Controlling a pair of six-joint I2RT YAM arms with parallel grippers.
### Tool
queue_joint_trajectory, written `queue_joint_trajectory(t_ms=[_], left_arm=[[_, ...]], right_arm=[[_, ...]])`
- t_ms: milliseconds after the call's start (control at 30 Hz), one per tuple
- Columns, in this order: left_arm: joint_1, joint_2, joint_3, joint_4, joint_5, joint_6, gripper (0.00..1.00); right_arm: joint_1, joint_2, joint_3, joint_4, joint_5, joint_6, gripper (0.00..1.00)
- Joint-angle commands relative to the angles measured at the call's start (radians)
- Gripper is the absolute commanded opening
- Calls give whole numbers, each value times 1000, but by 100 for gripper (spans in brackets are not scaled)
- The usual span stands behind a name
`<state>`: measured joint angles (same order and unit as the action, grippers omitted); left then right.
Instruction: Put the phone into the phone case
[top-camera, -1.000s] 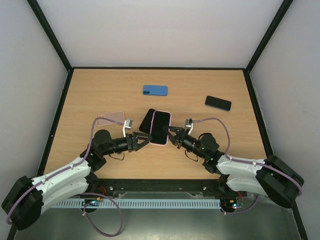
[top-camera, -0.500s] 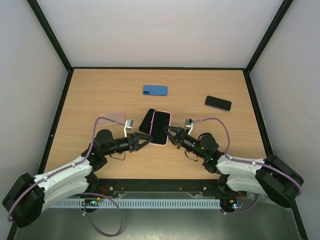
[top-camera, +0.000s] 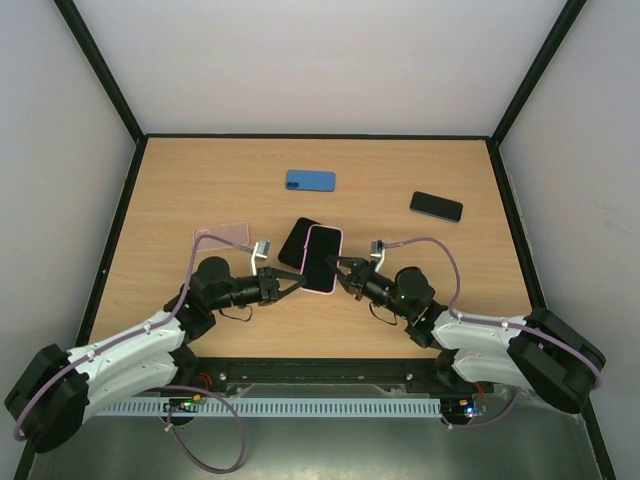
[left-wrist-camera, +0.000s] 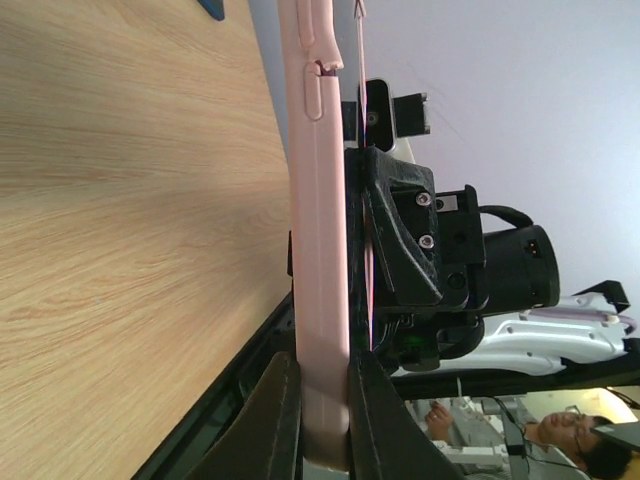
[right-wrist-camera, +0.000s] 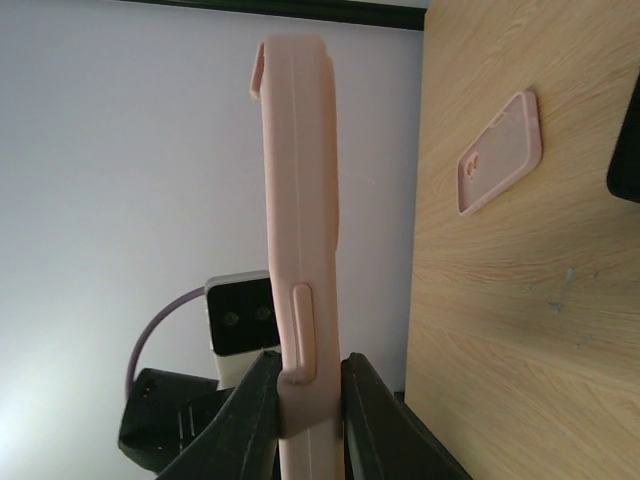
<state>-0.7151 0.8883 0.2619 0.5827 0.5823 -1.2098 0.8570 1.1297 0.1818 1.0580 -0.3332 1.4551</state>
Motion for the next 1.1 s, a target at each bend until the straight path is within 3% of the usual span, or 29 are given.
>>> queue_joint_trajectory(t_ms=[0,133,400,533,833,1067], left_arm=[[-4,-28,54,-143,-44,85,2],[-4,-34,76,-175,-36,104,4],[-2,-110,98,-136,-11,110,54],[1,-101,130,-143,-11,127,68],[2,24,166,-78,9,116,72],[0,85,191,-32,25,112,66]], right_arm=[[5,-21,-3,-6,7,-50,14],[5,-39,-3,-69,-5,-115,14],[5,-157,-93,60,-97,-118,13],[5,-232,-123,73,-138,-100,14],[5,-288,-151,107,-224,-66,14],[6,-275,-151,121,-273,-77,14]])
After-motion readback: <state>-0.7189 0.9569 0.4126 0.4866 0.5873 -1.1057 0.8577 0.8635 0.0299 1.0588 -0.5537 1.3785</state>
